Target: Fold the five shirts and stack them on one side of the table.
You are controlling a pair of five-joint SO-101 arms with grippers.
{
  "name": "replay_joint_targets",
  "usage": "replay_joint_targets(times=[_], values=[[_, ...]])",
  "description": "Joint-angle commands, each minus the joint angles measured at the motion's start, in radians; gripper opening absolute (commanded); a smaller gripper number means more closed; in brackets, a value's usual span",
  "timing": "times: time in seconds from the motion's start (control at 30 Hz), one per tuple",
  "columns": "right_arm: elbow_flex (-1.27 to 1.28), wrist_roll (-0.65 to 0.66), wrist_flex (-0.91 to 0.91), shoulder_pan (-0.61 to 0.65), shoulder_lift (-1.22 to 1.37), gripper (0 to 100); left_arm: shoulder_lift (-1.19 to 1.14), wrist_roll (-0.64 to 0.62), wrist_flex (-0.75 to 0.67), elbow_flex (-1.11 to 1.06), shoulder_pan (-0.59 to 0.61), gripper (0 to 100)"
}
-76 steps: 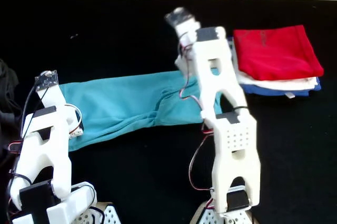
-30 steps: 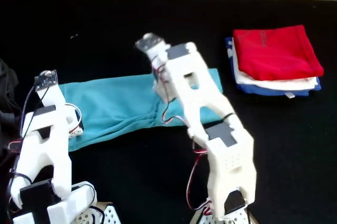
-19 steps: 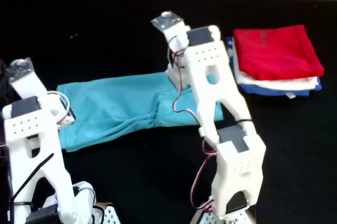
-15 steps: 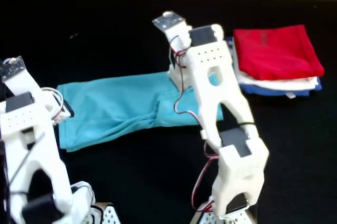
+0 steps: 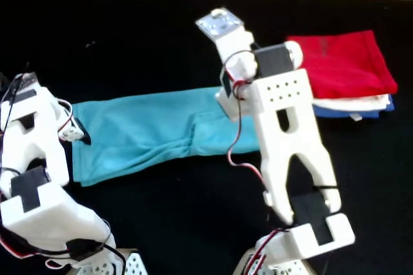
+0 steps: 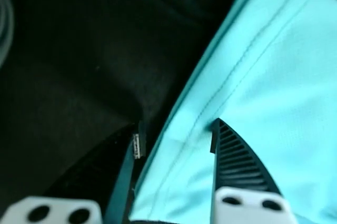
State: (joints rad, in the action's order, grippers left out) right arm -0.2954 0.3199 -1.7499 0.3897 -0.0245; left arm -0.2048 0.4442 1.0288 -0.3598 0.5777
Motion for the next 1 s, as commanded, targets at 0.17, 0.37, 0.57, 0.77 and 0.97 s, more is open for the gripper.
replay_joint_targets(times=[0.17, 0.37, 0.57, 0.77, 0.97], values=[[0.042, -0.003, -0.01, -0.015, -0.154, 14.0, -0.117, 0.15, -0.031, 0.074, -0.027, 21], [0.041, -0.003, -0.012, -0.016, -0.228, 14.0, -0.137, 0.184, -0.031, 0.074, -0.065, 17], [0.042, -0.003, -0.012, -0.108, -0.326, 14.0, -0.136, 0.307, -0.029, 0.074, -0.053, 1], [0.116, -0.003, -0.013, -0.249, -0.415, 14.0, -0.145, 0.339, -0.035, 0.166, 0.064, 1], [0.275, -0.002, -0.008, -0.28, -0.492, 13.9, -0.145, 0.334, -0.029, 0.346, 0.183, 1]])
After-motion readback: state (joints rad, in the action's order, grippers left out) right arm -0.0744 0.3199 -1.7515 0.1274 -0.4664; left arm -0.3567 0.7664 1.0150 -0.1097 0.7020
